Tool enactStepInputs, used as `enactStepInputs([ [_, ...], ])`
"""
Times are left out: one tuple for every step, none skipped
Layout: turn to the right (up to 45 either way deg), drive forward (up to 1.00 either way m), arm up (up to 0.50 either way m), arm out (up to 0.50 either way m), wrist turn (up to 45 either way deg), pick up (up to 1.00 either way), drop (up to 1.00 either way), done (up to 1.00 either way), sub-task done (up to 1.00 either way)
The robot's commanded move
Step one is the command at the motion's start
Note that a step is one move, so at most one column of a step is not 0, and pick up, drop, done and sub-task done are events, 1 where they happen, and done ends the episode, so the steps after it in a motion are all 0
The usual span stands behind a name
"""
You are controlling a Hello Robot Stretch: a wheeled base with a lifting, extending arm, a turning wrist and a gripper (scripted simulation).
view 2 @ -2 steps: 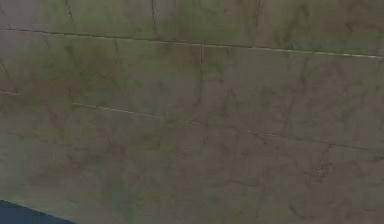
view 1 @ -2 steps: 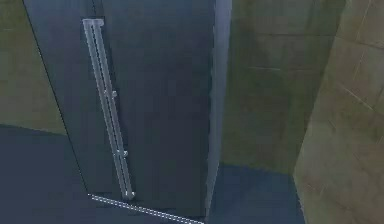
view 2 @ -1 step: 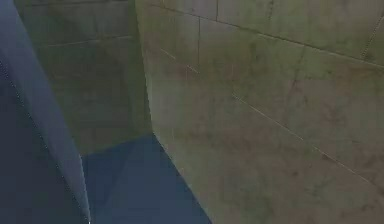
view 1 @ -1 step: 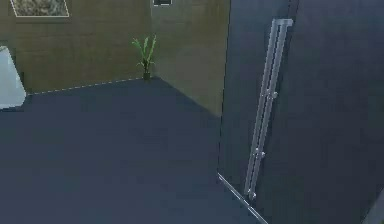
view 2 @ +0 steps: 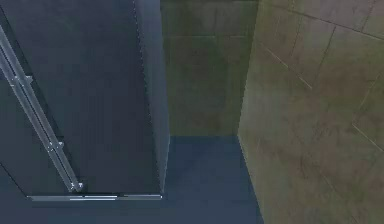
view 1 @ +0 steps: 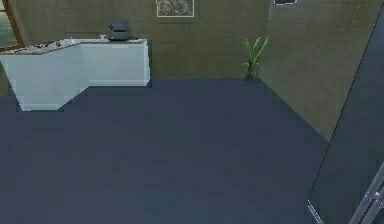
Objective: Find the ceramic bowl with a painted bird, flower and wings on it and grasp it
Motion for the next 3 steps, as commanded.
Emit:
enactStepInputs([
  [0.0,0.05,0.0,0.0,0.0,0.0,0.0,0.0,0.0],
  [-45.0,0.0,0.0,0.0,0.0,0.0,0.0,0.0,0.0],
  [-15.0,0.0,0.0,0.0,0.0,0.0,0.0,0.0,0.0],
])
